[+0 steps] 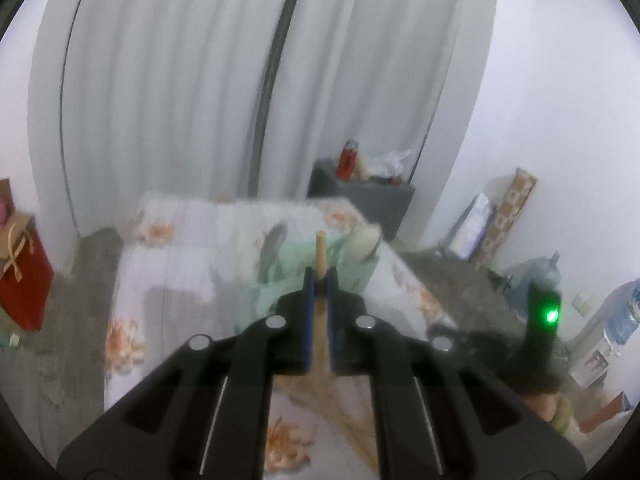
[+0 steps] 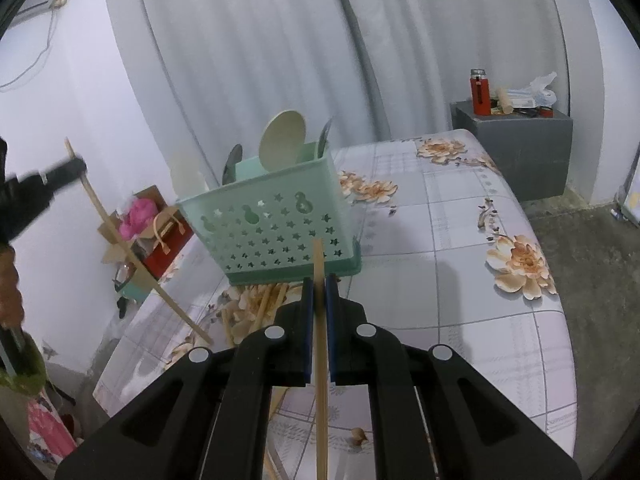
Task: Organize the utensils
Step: 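Lift both chopsticks into the mint-green basket while the left tool opens to release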
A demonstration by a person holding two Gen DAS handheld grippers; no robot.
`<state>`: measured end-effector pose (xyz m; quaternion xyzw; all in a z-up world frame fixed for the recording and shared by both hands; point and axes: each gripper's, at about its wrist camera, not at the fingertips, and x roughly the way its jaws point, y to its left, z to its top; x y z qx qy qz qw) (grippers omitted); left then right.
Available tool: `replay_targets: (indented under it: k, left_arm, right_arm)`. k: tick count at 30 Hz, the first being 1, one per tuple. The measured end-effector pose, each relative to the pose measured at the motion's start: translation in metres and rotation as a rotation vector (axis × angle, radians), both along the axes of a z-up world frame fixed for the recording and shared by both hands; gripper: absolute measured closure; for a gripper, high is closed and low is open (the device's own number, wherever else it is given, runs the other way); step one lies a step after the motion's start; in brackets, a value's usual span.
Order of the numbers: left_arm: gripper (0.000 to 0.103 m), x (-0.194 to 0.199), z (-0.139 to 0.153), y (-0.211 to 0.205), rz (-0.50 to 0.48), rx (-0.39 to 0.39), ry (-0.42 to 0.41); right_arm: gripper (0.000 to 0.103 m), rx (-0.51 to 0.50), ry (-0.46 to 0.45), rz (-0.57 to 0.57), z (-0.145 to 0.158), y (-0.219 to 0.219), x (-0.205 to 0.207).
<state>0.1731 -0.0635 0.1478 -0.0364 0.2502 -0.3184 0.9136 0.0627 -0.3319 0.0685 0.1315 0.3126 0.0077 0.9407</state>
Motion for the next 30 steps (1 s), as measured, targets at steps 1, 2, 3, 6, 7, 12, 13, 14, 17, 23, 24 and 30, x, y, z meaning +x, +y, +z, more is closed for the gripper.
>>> replay_targets:
  k: [1,2,3,6,7,12,13,14,17,23,24,30]
  left_arm:
    - [0.099,0.001,0.007,-0.001,-0.002,-0.006,-0.016]
    - [0.099,0.001,0.015,-0.002,-0.004,-0.014,-0.034]
    - [0.099,0.001,0.022,-0.003,-0.004,-0.023,-0.053]
    - [0.099,0.003,0.05,-0.007,0.003,-0.054,-0.124]
    - [0.099,0.005,0.059,-0.008,0.013,-0.065,-0.152]
    - [0.099,0.017,0.082,-0.017,0.076,-0.108,-0.253]
    - [0.099,0.022,0.082,-0.02,0.096,-0.107,-0.273]
    - [0.099,0.026,0.08,-0.024,0.115,-0.102,-0.289]
    - [0.099,0.04,0.068,-0.034,0.143,-0.091,-0.297]
    - [0.099,0.062,0.032,-0.048,0.15,-0.052,-0.279]
    - [0.099,0.065,0.026,-0.048,0.144,-0.048,-0.26]
    - [0.095,0.072,-0.003,-0.036,0.113,-0.061,-0.135]
  right_arm:
    - [0.097,0.002,-0.001,-0.003,0.0,-0.001,-0.001]
    - [0.097,0.005,-0.001,-0.005,0.001,-0.003,-0.001]
    - [0.097,0.007,-0.003,-0.007,0.001,-0.003,-0.002]
    - [0.097,0.008,-0.008,-0.014,0.003,-0.007,-0.002]
    - [0.097,0.01,-0.012,-0.016,0.004,-0.008,-0.002]
    - [0.097,0.019,-0.021,-0.017,0.006,-0.01,-0.001]
    - [0.097,0.018,-0.021,-0.017,0.006,-0.01,-0.002]
    - [0.097,0.018,-0.022,-0.016,0.007,-0.01,-0.001]
    - [0.097,0.018,-0.026,-0.016,0.009,-0.009,-0.002]
    - [0.097,0.017,-0.029,-0.019,0.011,-0.011,-0.002]
    - [0.097,0.017,-0.028,-0.019,0.011,-0.011,-0.002]
    - [0.097,0.017,-0.02,-0.019,0.01,-0.012,-0.001]
